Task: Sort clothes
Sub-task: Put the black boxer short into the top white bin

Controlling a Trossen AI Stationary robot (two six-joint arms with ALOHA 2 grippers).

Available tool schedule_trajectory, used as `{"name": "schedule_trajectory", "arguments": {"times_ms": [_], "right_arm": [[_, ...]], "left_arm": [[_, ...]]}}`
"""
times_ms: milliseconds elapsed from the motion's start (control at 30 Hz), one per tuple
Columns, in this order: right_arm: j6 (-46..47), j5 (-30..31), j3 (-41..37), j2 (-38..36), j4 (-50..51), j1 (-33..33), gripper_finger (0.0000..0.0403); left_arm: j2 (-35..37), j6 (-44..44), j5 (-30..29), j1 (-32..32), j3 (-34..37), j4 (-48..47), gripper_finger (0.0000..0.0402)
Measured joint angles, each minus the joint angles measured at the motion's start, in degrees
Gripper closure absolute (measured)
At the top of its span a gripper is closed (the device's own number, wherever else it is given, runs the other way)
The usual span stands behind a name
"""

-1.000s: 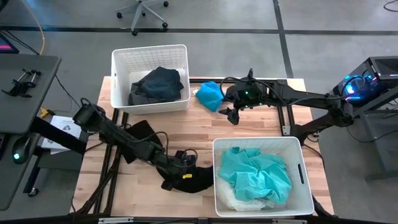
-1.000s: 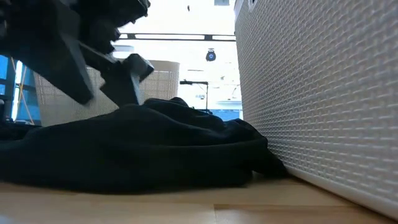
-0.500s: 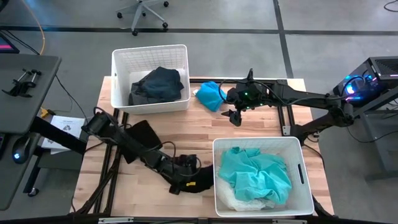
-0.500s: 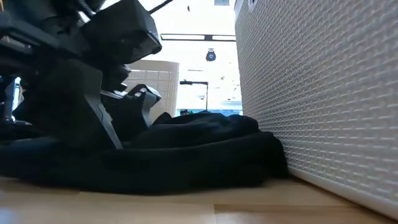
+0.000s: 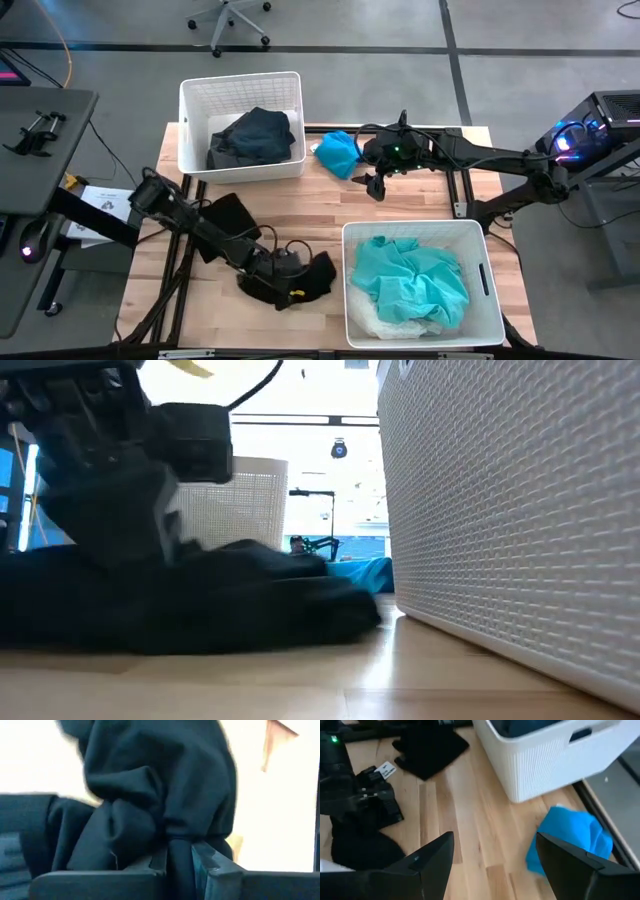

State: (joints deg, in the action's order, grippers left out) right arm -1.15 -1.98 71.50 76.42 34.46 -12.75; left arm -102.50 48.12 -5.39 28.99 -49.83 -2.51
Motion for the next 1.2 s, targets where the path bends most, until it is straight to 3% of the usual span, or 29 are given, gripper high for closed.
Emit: {"name": "schedule_trajectory", "arguments": {"times_ms": [300,533,700,867,1067,1200], "right_arm": [[-3.98,0.02,0.0,0.09,-8.12,0.0,0.0133],[-4.3,0.02,0.0,0.09,-8.88,0.0,0.0133],[-4.46,0.02,0.0,0.09,-8.9,0.0,0.0133],[-3.86,0.04,0.0,0.09,-8.92,0.0,0.0133],[-1.74,0.04,0.0,0.09,-8.94,0.0,0.0133],[0.87,0.05,0.0,0.09,-8.94,0.0,0.0133]], "left_arm": [[18.61,7.27,-13.8,-0.46,-1.65,-24.0,0.0394],[25.21,-4.04,-26.66,-4.95,-13.58,-34.37,0.0394],[25.42,-18.48,-35.15,-10.26,-23.51,-32.83,0.0394],[25.46,-36.78,-41.92,-16.02,-31.34,-25.03,0.0394],[25.53,-54.59,-42.67,-26.2,-36.41,-15.5,0.0394],[25.95,-59.54,-39.64,-35.21,-37.57,-17.31,0.0394]]}}
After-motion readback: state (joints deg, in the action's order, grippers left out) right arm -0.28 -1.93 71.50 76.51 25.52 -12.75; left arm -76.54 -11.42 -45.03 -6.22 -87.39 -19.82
